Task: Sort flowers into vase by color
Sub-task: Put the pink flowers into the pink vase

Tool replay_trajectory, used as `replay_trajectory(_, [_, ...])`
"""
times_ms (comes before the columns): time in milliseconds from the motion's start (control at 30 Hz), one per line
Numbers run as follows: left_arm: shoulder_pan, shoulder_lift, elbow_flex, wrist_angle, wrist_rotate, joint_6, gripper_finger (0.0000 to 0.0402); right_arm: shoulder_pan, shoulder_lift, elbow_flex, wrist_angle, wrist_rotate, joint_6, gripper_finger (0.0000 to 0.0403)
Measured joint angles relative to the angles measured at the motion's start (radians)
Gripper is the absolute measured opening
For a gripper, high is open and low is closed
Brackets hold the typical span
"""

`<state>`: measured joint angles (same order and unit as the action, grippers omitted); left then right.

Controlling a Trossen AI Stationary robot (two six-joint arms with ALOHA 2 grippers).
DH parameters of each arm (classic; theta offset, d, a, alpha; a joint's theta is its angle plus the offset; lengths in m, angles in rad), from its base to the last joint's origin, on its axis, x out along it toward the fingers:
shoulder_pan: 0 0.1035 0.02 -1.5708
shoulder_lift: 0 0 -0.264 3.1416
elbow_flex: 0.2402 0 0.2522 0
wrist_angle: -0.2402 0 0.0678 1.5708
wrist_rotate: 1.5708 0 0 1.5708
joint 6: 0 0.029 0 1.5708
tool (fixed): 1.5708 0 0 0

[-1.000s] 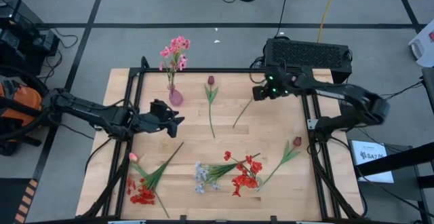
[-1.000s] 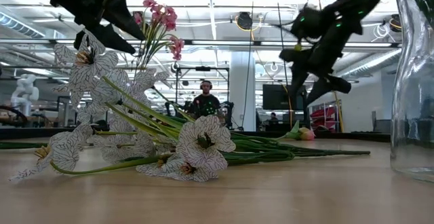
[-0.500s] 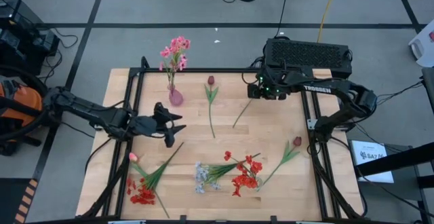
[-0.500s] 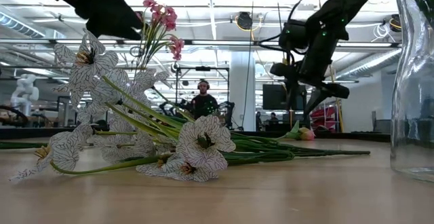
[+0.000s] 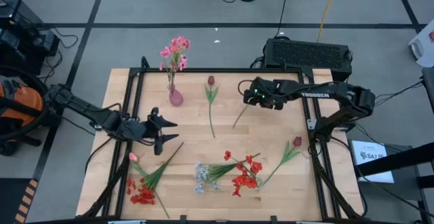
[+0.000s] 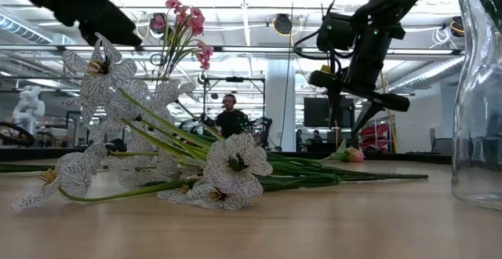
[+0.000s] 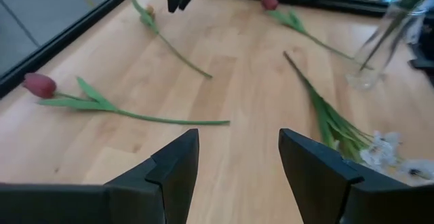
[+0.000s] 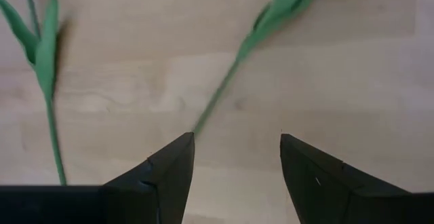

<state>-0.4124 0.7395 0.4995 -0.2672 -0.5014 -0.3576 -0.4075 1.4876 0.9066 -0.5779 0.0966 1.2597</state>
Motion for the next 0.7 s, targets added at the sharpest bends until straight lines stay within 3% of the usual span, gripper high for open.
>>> replay_trajectory(167, [-0.022,-0.077,-0.076,0.084,0.009,0.002,0.021,0.04,0.0,0.0,0.022,0.009,0.04,0.0208])
replay_trajectory(400, [-0.022,-0.079,-0.084,0.111,0.008,-0.003,0.021,0.049,-0.001,0.0,0.027,0.062,0.116,0.0208])
replay_trajectory(567, [-0.022,-0.077,-0.084,0.134,0.007,-0.003,0.021,0.016,-0.001,0.0,0.042,0.143,0.151,0.0208])
replay_trajectory(700, [-0.022,-0.077,-0.084,0.133,0.005,-0.003,0.021,-0.046,0.025,0.0,0.05,0.119,0.151,0.0208])
